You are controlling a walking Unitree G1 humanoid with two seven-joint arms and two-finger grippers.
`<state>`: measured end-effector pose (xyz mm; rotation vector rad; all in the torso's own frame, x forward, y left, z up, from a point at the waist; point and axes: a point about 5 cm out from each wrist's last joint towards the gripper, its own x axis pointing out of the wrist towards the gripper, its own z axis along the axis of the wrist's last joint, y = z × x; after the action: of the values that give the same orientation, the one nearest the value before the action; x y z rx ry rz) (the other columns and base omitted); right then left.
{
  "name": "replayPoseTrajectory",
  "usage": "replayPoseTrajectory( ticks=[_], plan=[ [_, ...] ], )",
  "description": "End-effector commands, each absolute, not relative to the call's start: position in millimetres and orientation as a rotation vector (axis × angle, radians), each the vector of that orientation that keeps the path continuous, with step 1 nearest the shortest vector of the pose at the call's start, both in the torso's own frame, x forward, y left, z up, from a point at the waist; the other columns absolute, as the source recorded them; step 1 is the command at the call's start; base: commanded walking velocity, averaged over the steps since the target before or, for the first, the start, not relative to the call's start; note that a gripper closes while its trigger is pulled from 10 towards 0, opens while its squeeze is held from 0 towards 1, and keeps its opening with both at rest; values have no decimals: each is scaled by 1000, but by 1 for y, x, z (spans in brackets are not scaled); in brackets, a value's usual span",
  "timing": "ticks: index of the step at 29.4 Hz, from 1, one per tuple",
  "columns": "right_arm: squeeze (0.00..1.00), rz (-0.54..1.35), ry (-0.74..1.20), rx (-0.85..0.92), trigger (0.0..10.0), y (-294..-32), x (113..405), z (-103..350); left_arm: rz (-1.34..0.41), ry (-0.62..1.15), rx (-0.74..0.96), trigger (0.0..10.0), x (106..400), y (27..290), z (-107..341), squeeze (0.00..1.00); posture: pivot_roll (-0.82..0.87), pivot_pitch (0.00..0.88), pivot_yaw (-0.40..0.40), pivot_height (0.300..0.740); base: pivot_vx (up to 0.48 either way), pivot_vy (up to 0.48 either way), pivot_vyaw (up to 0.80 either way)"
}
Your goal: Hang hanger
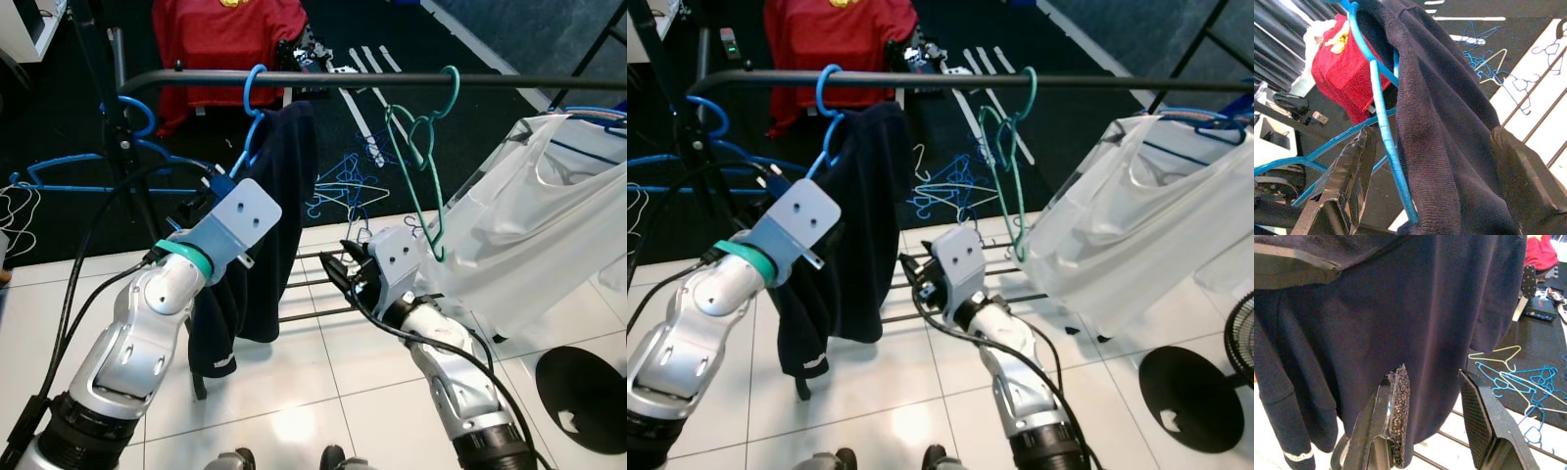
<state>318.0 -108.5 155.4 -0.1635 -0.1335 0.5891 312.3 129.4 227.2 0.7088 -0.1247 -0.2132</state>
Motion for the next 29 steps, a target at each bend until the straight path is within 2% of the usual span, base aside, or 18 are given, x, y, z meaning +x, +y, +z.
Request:
replayPoseTrajectory(
  ticks=[1, 2, 4, 5, 7, 8, 15, 16, 22, 23, 24, 29],
  plan=[
    [0, 588, -113, -155, 10000, -109, 317, 149, -229, -110, 717, 7882, 313, 123, 222, 0, 64, 129, 37, 740, 0, 0, 0],
    [0, 588, -114, -154, 10000, -108, 317, 149, -217, -108, 718, 7216, 316, 123, 222, 0, 62, 131, 39, 740, 0, 0, 0],
    [0, 589, -114, -153, 10000, -108, 317, 149, -208, -104, 719, 7216, 317, 122, 223, 0, 62, 131, 39, 740, 0, 0, 0],
    [0, 589, -115, -153, 10000, -107, 317, 149, -199, -101, 725, 6431, 319, 123, 223, 0, 63, 133, 40, 740, 0, 0, 0],
    [0, 589, -115, -153, 10000, -107, 317, 149, -199, -101, 725, 6431, 319, 123, 223, 0, 63, 133, 40, 740, 0, 0, 0],
    [0, 587, -114, -152, 10000, -108, 317, 149, -190, -115, 725, 4980, 319, 123, 225, 0, 58, 135, 43, 740, 0, 0, 0],
    [0, 582, -112, -152, 10000, -109, 316, 148, -192, -160, 711, 4941, 317, 121, 232, 0, 62, 139, 45, 740, 0, 0, 0],
    [0, 580, -110, -152, 10000, -110, 316, 148, -203, -190, 707, 4510, 314, 118, 236, 0, 64, 139, 44, 740, 0, 0, 0],
    [0, 580, -108, -151, 10000, -110, 316, 147, -219, -216, 699, 4549, 312, 114, 238, 0, 63, 138, 44, 740, 0, 0, 0],
    [0, 581, -108, -151, 10000, -109, 316, 147, -214, -241, 696, 5647, 311, 112, 241, 0, 63, 135, 43, 740, 0, 0, 0],
    [0, 582, -109, -151, 10000, -109, 317, 147, -196, -264, 691, 8706, 311, 112, 246, 0, 62, 134, 43, 740, 0, 0, 0],
    [0, 582, -110, -151, 10000, -109, 317, 147, -182, -280, 687, 8706, 312, 112, 248, 0, 62, 134, 43, 740, 0, 0, 0]
  ],
)
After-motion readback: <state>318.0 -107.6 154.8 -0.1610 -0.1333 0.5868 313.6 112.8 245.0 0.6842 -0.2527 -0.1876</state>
